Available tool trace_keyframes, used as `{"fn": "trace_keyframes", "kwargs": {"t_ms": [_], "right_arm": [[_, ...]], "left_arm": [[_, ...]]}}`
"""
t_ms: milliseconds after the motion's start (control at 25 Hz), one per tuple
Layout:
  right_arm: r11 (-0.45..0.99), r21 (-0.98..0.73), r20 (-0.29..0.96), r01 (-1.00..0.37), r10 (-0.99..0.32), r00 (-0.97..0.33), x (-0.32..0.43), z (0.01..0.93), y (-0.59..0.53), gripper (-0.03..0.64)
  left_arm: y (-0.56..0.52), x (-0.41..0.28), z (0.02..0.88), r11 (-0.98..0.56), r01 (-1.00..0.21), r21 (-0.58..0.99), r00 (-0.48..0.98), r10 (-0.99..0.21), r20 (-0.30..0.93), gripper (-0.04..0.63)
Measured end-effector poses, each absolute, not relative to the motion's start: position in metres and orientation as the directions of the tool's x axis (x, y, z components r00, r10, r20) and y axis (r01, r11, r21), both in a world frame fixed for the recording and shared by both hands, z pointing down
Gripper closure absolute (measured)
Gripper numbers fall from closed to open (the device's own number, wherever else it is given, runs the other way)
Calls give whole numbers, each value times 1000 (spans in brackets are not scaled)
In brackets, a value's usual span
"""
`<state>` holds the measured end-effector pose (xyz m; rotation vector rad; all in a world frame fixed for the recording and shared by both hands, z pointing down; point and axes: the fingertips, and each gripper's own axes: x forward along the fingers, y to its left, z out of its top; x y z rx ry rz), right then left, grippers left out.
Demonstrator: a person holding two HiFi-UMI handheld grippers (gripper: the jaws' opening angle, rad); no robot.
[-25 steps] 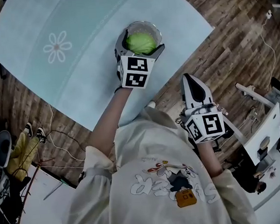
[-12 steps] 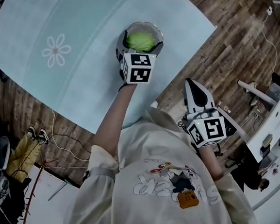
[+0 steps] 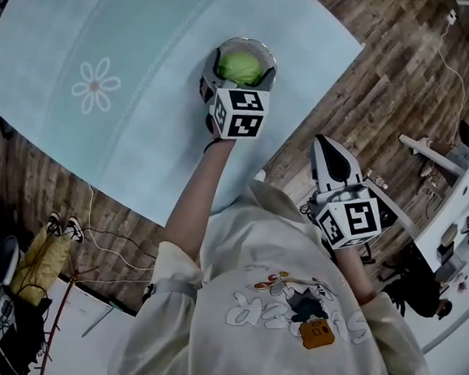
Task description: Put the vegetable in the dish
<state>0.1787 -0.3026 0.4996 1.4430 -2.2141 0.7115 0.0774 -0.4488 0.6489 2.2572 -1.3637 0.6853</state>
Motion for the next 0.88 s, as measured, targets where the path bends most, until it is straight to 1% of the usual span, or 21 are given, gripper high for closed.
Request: {"fn": "trace_keyframes", "kwargs": {"t_ms": [120,280,360,480,520,720,880], "right_arm": [[348,-195,575,-917,-717,-394,175,498,-302,595],[349,-192,563,-917,-726,-395,177,492,-301,595],[353,-191,557,-916,-730,-397,177,488,-300,594],[351,-190,546,-917,-739,-395,178,484,-295,595],[352,-189,542,-917,-742,-396,178,482,-294,595],[354,-183,513,-917,-761,-396,179,473,-288,595],[359,-187,484,-914,-776,-404,173,462,-281,595]], "left_arm": [[-450,74,643,-433,-898,73,390,-710,586,62],[-446,78,633,-461,-885,67,411,-706,577,63],[-441,80,626,-482,-875,56,424,-705,569,86],[-437,78,616,-469,-881,65,422,-716,556,132],[-436,76,614,-455,-888,72,414,-720,557,151],[-425,63,597,-405,-911,75,376,-744,552,358],[-405,57,574,-412,-908,68,385,-761,522,444]]}}
